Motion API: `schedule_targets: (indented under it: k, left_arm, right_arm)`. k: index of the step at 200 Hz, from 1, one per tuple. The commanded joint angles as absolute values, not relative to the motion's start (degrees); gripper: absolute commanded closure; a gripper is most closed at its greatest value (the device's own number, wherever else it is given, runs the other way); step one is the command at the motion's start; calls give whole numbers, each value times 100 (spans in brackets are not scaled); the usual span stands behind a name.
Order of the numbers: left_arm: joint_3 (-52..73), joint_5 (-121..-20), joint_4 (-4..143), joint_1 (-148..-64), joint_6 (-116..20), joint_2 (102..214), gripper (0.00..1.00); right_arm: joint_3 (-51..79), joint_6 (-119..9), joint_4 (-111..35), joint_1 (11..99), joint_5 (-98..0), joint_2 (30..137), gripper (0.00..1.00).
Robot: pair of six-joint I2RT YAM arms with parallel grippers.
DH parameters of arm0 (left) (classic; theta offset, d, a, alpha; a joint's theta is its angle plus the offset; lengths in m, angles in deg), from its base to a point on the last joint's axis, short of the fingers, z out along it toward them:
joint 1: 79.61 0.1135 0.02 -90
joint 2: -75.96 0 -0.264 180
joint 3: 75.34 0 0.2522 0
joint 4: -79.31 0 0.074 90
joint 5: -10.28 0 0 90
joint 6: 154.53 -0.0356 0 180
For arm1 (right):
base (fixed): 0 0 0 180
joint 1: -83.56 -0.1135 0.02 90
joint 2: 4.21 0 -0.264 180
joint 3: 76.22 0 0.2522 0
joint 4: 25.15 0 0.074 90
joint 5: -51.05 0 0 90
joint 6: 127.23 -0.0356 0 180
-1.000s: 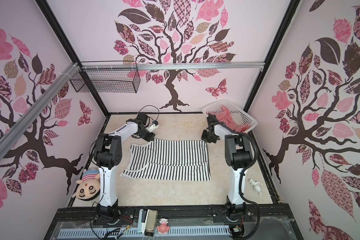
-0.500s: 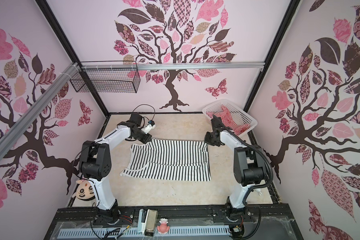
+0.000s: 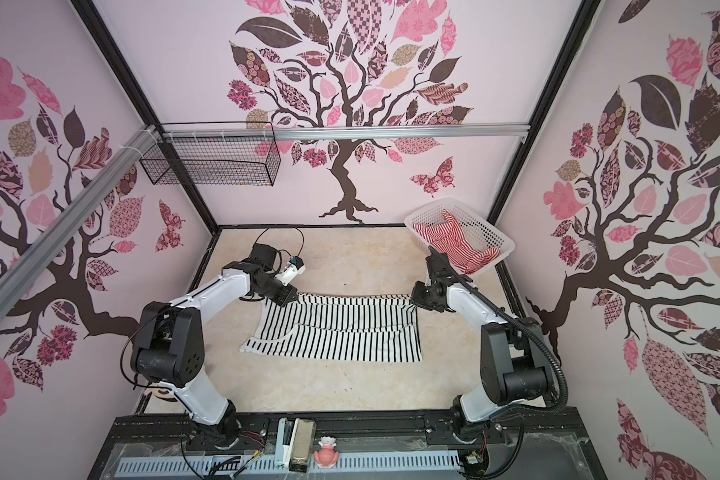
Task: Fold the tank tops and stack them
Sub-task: 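Fold the far edge toward the robot over the folded hem with both grippers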
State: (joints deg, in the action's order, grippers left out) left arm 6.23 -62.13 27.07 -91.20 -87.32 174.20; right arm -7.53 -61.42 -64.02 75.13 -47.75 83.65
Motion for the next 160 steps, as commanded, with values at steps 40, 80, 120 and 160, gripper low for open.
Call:
schedule_targets:
  k: [40,80,120,160]
  left_arm:
    - [-271,-6270,2747,-9194,-8926,17042,100]
    - [-684,-6521,2725,-9446,-8989,16887,86]
    - [-718,-6702,2569,-9490,-8934,16412,68]
    - [-283,-6917,2775,-9521,-8799,16424,65]
  right_arm:
    - [-1368,-6281,-6405,7398,-4608,7816,89]
    - [-1642,-6320,-6344,7386,-4600,7704,85]
    - [-1341,-6462,-6405,7186,-4653,7606,76]
    - [-779,-6759,-6241,6774,-4630,8061,69]
